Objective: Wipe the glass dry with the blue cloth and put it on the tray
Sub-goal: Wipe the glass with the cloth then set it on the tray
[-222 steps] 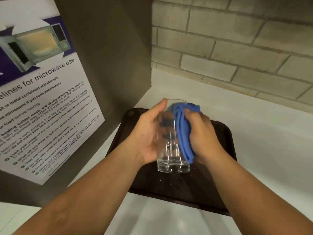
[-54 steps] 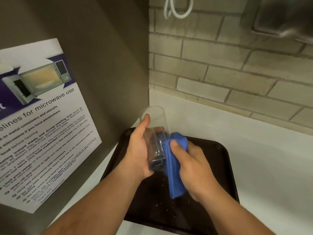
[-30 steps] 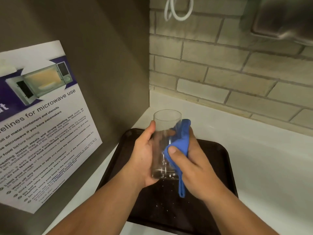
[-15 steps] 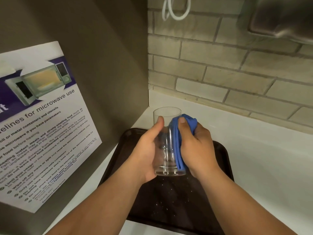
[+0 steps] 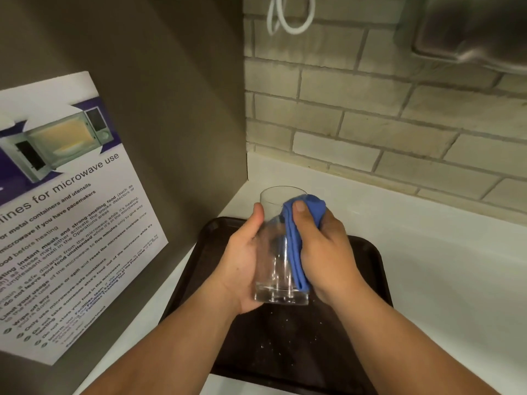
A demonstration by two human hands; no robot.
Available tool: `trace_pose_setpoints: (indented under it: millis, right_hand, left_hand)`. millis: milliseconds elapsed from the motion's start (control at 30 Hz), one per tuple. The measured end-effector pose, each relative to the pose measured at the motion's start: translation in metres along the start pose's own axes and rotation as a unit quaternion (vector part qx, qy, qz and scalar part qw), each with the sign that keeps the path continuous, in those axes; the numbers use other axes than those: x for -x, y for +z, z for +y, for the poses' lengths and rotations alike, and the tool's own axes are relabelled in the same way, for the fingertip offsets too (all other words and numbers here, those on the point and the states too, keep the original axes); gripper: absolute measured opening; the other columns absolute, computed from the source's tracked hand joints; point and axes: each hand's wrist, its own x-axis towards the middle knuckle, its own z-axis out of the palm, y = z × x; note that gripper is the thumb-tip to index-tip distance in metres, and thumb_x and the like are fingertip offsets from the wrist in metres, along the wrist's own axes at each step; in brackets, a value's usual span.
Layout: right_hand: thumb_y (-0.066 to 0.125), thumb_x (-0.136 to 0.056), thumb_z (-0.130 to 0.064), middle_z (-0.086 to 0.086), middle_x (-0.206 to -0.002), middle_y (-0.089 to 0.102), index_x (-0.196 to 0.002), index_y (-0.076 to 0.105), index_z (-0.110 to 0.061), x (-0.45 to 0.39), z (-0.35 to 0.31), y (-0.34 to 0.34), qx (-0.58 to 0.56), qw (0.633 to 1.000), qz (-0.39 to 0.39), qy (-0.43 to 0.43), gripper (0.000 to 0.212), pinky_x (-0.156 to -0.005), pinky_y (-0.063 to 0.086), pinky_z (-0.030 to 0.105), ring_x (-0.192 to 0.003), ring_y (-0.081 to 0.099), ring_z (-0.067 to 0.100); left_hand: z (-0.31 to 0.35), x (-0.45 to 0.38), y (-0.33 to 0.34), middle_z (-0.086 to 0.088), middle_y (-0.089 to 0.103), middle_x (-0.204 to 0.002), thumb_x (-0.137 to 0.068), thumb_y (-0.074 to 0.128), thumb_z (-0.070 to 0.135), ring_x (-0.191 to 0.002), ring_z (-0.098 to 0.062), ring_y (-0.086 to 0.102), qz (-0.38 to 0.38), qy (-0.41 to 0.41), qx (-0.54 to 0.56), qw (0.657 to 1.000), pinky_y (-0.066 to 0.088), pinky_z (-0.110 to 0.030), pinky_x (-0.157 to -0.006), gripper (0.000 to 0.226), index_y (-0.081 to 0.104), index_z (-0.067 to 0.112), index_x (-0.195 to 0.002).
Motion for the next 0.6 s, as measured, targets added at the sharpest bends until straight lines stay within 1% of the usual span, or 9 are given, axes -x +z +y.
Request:
trace_pose_setpoints:
  millis: [100,167,233,300,367,433,467,533,600]
  right_hand:
    - [0.054,-0.096,-0.055,0.007,-0.093,0.077,-0.102,0.066,-0.023,-0.001,0.007,0.004,-0.012,0.999,0.043,0.007,0.035,-0.084,0.062,0.047,-0.085,0.076,0.021]
    - [0.055,-0.093,-0.059,0.000,-0.084,0.075,-0.097,0.065,-0.026,-0.002,0.009,0.004,0.015,0.997,0.061,-0.036,0.035,-0.072,0.062,0.034,-0.076,0.074,0.011]
    - [0.051,-0.084,-0.070,-0.002,-0.076,0.073,-0.089,0.063,-0.031,-0.002,0.006,0.004,0.047,0.994,0.065,-0.069,0.041,-0.062,0.055,0.021,-0.071,0.072,0.006]
    - [0.048,-0.085,-0.069,-0.002,-0.080,0.074,-0.085,0.064,-0.029,-0.007,0.004,0.004,0.047,0.995,0.060,-0.069,0.043,-0.065,0.057,0.027,-0.071,0.072,0.009]
    - [0.050,-0.098,-0.055,0.007,-0.084,0.076,-0.087,0.067,-0.023,-0.012,0.000,0.001,0.031,0.997,0.059,-0.042,0.038,-0.076,0.061,0.042,-0.075,0.074,0.018]
    - [0.050,-0.104,-0.041,0.009,-0.089,0.078,-0.091,0.071,-0.027,-0.012,0.000,-0.011,0.012,1.000,0.002,-0.016,0.029,-0.086,0.060,0.048,-0.086,0.075,0.023]
    - [0.050,-0.104,-0.039,0.004,-0.091,0.080,-0.093,0.072,-0.031,-0.009,0.002,-0.017,0.017,0.998,-0.053,-0.021,0.025,-0.086,0.059,0.043,-0.087,0.076,0.018]
    - [0.051,-0.100,-0.048,-0.011,-0.097,0.077,-0.103,0.068,-0.038,0.005,0.009,-0.024,0.082,0.980,-0.175,-0.055,0.019,-0.083,0.054,0.025,-0.091,0.073,0.004]
    - [0.048,-0.090,-0.061,-0.012,-0.103,0.070,-0.118,0.056,-0.041,0.016,0.015,-0.021,0.145,0.962,-0.215,-0.089,0.035,-0.086,0.054,0.018,-0.101,0.068,0.004]
  left_hand:
    - [0.007,-0.006,0.006,-0.015,0.079,-0.126,-0.090,0.052,0.076,-0.109,-0.034,0.078,0.110,0.006,-0.078,0.991,0.063,-0.049,-0.094,0.074,0.068,0.021,-0.137]
    - [0.006,-0.006,0.006,-0.013,0.083,-0.116,-0.095,0.050,0.072,-0.100,-0.032,0.081,0.145,0.012,-0.107,0.984,0.064,-0.049,-0.090,0.067,0.069,0.021,-0.134]
    - [0.006,-0.003,0.011,-0.012,0.084,-0.113,-0.093,0.051,0.073,-0.101,-0.030,0.081,0.134,0.007,-0.099,0.986,0.064,-0.047,-0.090,0.067,0.074,0.021,-0.128]
    - [0.007,0.000,0.016,-0.014,0.083,-0.118,-0.080,0.060,0.077,-0.107,-0.033,0.079,0.102,0.005,-0.056,0.993,0.063,-0.047,-0.092,0.077,0.076,0.019,-0.128]
    - [0.009,-0.002,0.014,-0.018,0.081,-0.120,-0.076,0.063,0.079,-0.108,-0.037,0.078,0.083,0.008,-0.027,0.996,0.062,-0.051,-0.094,0.086,0.073,0.015,-0.131]
    - [0.013,-0.005,0.008,-0.022,0.081,-0.117,-0.083,0.055,0.083,-0.104,-0.041,0.079,0.082,0.006,0.000,0.997,0.062,-0.053,-0.088,0.090,0.070,0.010,-0.133]
    - [0.016,-0.006,0.004,-0.023,0.081,-0.115,-0.085,0.051,0.085,-0.100,-0.042,0.079,0.085,0.000,0.015,0.996,0.063,-0.053,-0.083,0.092,0.069,0.009,-0.134]
    - [0.020,-0.009,-0.004,-0.022,0.080,-0.113,-0.085,0.047,0.087,-0.098,-0.040,0.079,0.079,-0.007,0.019,0.997,0.063,-0.049,-0.078,0.094,0.071,0.010,-0.133]
    - [0.018,-0.011,-0.008,-0.019,0.082,-0.112,-0.083,0.048,0.089,-0.099,-0.036,0.080,0.069,0.000,-0.007,0.998,0.063,-0.044,-0.076,0.091,0.079,0.013,-0.122]
